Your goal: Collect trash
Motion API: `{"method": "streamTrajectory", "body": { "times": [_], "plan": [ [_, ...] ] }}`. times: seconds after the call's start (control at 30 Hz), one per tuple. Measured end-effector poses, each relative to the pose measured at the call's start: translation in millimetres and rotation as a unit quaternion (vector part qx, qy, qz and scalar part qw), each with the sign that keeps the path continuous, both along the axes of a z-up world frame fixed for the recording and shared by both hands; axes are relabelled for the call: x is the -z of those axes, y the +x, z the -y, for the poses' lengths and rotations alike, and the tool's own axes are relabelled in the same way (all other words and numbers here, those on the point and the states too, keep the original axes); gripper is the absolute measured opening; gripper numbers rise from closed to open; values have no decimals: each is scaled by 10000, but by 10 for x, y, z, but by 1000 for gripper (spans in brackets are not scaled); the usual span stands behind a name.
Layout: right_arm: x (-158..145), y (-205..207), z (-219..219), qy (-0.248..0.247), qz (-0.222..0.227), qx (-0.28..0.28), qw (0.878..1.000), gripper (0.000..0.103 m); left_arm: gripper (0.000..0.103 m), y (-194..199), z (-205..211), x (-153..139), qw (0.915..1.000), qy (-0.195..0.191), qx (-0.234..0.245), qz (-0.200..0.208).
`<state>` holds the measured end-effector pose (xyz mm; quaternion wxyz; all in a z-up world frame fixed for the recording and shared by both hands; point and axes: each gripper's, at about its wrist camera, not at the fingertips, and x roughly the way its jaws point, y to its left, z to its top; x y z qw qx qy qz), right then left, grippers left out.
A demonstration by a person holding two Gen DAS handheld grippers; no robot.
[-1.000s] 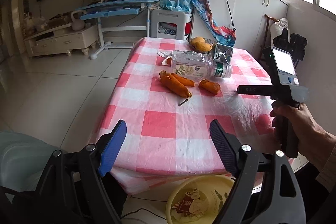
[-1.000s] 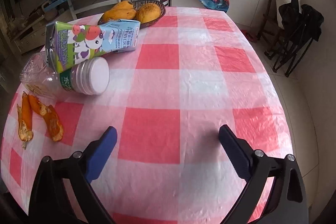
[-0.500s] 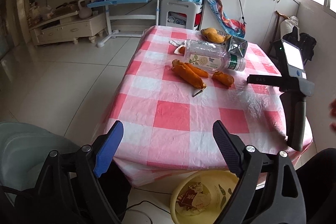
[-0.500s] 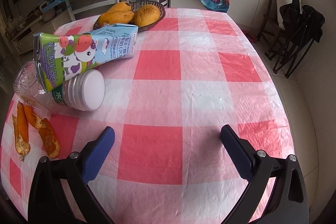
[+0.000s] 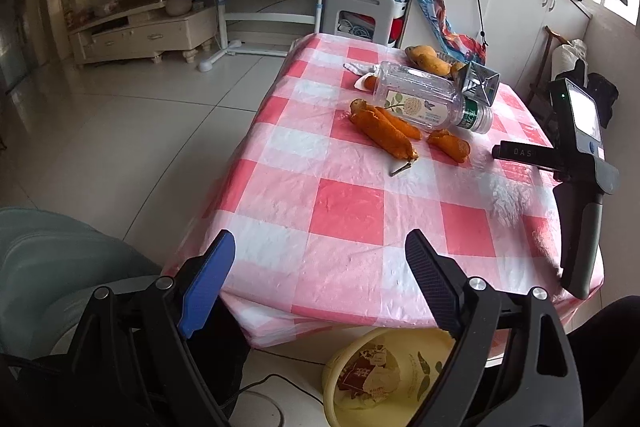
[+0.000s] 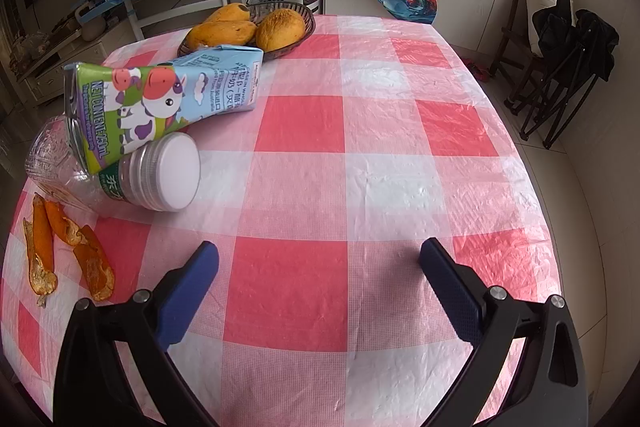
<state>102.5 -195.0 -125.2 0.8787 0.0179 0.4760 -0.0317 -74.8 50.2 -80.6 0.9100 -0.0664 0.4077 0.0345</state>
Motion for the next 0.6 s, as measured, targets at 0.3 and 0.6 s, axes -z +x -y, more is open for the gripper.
{"method": "streamTrajectory", "body": {
  "times": [0.3, 0.6],
  "plan": [
    [0, 14, 2, -1, 0, 0, 10000, 96, 84, 47, -21, 94, 9998, -156, -43, -79],
    [1, 8, 1, -1, 0, 0, 10000, 96, 84, 66, -75, 104, 9995, -264, -115, -107]
  ]
}}
